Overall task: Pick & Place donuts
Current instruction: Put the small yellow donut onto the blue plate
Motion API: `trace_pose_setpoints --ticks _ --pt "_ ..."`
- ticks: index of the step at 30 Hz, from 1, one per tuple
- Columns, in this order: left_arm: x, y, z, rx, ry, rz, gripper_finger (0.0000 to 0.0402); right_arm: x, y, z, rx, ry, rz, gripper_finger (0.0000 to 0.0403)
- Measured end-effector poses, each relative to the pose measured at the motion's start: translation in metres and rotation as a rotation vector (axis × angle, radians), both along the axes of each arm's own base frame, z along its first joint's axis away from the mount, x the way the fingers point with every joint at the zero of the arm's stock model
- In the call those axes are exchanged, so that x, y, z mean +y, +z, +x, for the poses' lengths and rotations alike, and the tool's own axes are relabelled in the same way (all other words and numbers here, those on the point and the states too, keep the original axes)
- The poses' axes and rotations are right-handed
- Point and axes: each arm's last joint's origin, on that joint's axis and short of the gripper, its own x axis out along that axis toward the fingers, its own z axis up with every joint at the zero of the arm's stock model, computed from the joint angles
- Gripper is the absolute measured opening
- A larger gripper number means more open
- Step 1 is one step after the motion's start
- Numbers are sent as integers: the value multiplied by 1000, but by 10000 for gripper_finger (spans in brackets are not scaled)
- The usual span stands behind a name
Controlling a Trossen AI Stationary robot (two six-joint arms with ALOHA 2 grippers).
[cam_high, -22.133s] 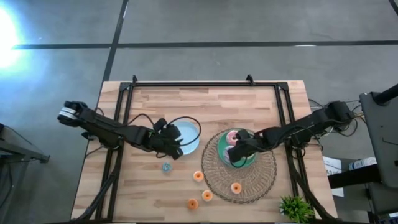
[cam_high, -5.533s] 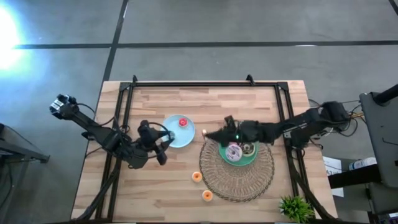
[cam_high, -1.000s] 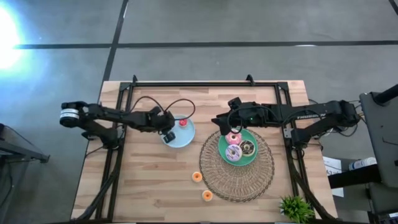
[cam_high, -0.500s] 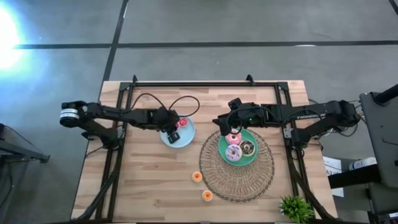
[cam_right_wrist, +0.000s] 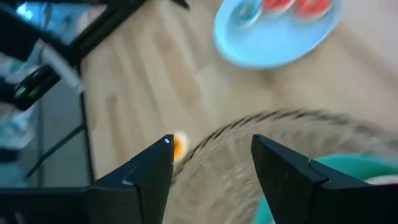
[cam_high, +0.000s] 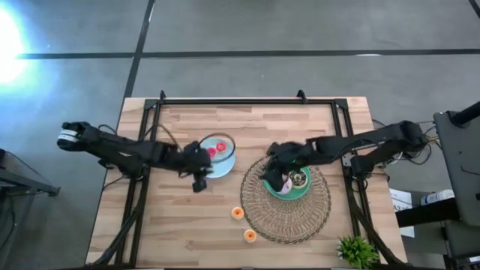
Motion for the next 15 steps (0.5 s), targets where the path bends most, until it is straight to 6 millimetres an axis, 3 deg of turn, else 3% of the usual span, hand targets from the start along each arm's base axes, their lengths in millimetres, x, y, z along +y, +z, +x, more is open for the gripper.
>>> trace_pose_setpoints --ticks 5,9,15 --pt "-37 1 -8 -46 -5 9 71 29 -30 20 68 151 -21 207" --pt "-63 -2 -16 -73 39 30 71 59 -42 34 71 327 -187 207" --pt "-89 -4 -32 -114 145 -103 71 98 -55 57 33 618 -416 207"
